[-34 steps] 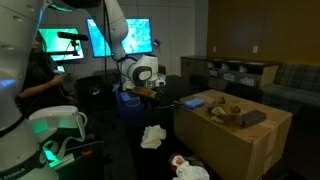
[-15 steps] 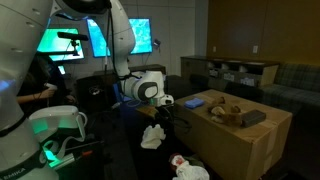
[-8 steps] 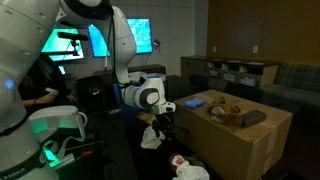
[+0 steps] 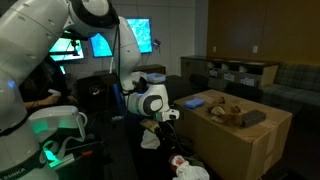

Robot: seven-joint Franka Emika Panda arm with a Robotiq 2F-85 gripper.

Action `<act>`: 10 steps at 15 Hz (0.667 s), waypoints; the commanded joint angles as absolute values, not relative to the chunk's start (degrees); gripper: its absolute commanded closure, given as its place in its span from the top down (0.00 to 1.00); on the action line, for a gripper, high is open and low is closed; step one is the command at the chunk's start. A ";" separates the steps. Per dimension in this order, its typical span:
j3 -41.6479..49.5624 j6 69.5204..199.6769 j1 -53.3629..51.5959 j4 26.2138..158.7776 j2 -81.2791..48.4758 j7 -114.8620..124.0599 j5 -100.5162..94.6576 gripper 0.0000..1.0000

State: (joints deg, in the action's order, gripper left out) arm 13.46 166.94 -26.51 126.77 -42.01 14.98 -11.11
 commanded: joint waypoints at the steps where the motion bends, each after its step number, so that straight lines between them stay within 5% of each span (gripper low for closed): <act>1: 15.08 167.99 -27.05 123.79 -44.42 15.81 -11.47 1.00; 10: 13.72 168.16 -24.42 120.60 -48.07 14.93 -10.21 1.00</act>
